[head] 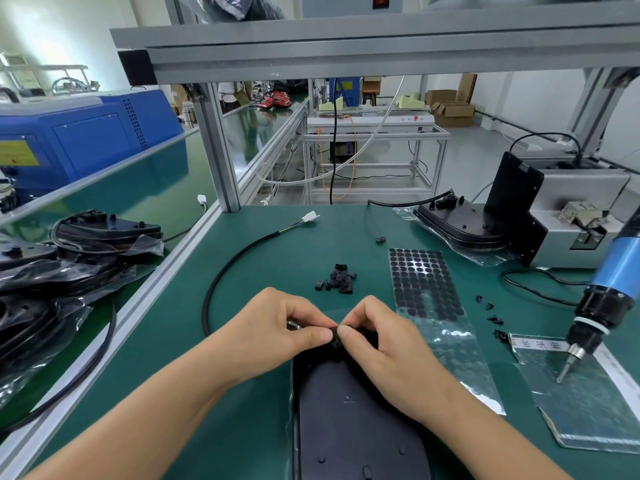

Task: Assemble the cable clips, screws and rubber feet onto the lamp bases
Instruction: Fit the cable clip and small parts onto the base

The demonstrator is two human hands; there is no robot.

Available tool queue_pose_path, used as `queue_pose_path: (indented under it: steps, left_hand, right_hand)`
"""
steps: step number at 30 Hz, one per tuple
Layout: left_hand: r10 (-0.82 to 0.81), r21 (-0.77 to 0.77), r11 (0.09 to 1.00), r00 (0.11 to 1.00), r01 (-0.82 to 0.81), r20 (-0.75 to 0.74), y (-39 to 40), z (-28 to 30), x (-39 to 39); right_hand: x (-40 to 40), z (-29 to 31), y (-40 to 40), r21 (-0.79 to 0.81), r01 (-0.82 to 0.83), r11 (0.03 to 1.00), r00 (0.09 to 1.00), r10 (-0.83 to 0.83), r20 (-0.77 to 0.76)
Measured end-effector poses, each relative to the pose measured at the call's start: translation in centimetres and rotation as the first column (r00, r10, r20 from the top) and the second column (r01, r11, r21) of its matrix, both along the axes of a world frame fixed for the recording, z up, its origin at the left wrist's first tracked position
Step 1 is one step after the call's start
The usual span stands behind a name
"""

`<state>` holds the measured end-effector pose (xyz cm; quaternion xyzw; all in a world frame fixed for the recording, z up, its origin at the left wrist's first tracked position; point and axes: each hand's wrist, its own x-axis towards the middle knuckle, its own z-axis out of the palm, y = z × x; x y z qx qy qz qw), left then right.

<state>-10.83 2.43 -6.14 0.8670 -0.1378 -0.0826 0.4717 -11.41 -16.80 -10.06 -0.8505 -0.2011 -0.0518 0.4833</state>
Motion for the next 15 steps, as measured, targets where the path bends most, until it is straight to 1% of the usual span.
queue_pose_path:
  steps: [3, 6, 9, 12, 13, 14, 15]
  left_hand:
    - [0.014, -0.021, 1.000, 0.999, -0.015, -0.033, -0.2, -0.1, 0.0]
    - [-0.001, -0.032, 0.999, 0.997, -0.001, -0.073, -0.3, -0.1, 0.2]
    - [-0.072, 0.077, 0.994, 0.996, 0.077, -0.059, 0.1, 0.5, 0.6]
    - [-0.156, 0.227, 0.959, 0.985, 0.170, -0.079, 0.5, 1.7, 1.3]
    - [-0.160, 0.276, 0.946, 0.986, 0.168, -0.051, 0.3, 2.1, 1.7]
    - [-0.144, 0.304, 0.943, 0.989, 0.135, 0.007, -0.3, 2.5, 2.1]
    - [-0.111, 0.296, 0.952, 0.990, 0.081, 0.084, -1.1, 2.9, 2.5]
  right_hand:
    - [0.1, 0.5, -0.2, 0.005, -0.052, 0.999, 0.998, 0.052, -0.047]
    - [0.0, 0.6, -0.2, 0.004, -0.075, 0.997, 0.996, 0.075, -0.039]
    - [-0.1, 0.4, 0.1, 0.005, -0.051, 0.999, 0.998, 0.052, -0.021]
    - [-0.1, 0.3, 0.1, -0.009, -0.041, 0.999, 0.999, 0.041, -0.021]
    - [-0.1, 0.4, 0.1, -0.007, -0.050, 0.999, 0.998, 0.050, -0.028]
    - [-0.1, 0.5, 0.1, 0.007, -0.063, 0.998, 0.997, 0.063, -0.041]
    - [0.0, 0.6, -0.1, 0.034, -0.073, 0.997, 0.996, 0.075, -0.055]
